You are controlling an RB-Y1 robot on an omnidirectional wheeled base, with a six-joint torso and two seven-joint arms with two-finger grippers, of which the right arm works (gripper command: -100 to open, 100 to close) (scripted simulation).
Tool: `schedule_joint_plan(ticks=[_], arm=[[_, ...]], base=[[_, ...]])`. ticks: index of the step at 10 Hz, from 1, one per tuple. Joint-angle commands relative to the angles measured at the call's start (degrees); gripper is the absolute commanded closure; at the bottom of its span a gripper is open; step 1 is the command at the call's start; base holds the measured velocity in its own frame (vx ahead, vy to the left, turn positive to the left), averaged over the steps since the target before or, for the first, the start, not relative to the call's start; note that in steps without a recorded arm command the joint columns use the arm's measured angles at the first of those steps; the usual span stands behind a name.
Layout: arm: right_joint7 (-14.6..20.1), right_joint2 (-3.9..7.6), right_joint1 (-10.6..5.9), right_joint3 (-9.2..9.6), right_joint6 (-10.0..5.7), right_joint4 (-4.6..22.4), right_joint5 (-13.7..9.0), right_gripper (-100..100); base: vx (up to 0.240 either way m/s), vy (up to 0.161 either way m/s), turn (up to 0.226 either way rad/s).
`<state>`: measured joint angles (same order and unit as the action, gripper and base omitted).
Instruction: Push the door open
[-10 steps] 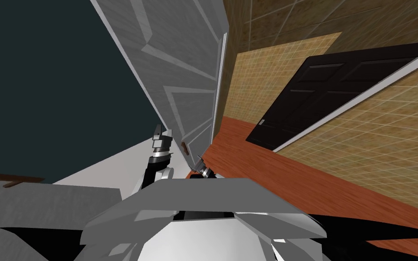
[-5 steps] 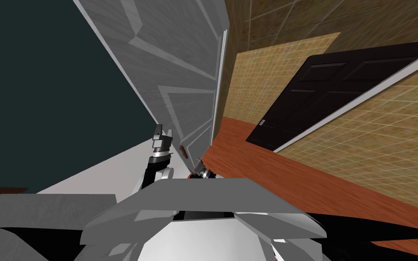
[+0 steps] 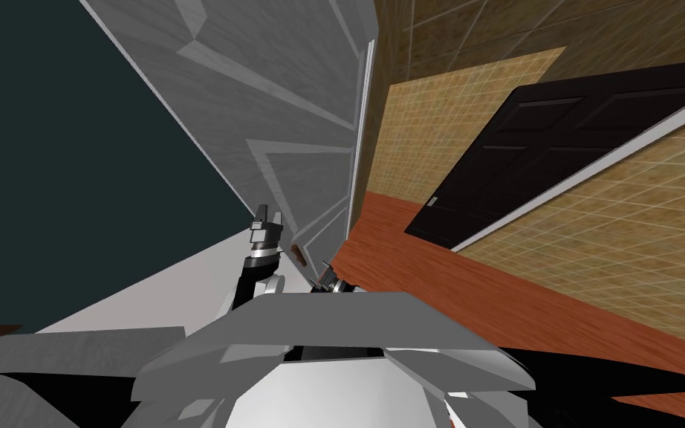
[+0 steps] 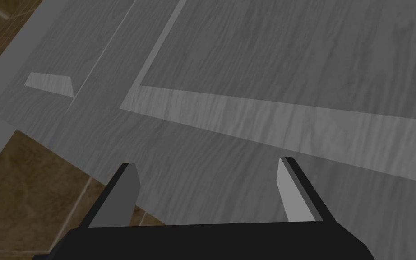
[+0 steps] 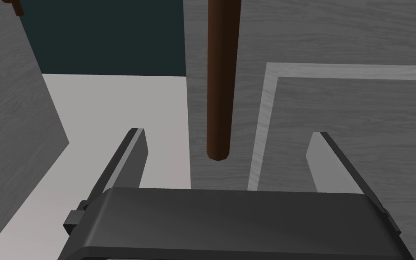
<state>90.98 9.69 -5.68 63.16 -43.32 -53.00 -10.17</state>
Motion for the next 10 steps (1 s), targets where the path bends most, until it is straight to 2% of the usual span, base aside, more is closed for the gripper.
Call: schedule_joint_plan(ticks=[1,8,9,10], arm=[[-0.03,-0.12,0.00,-0.15,-0.24,0.32,-0.06,-100],[-0.33,-0.85,0.05,-1.14,-1.55,2.44,-0.43,-100],[-0.30,-0.79,0.04,-1.07,-1.48,2.30,-0.40,-100],[-0.30,-0.79,0.04,-1.07,-1.48,2.30,-0.40,100]], base=[[0.081,0.132,0.019],[0.110,0.173,0.038],[0.057,0.076,-0.007],[-0.009,-0.009,0.002]])
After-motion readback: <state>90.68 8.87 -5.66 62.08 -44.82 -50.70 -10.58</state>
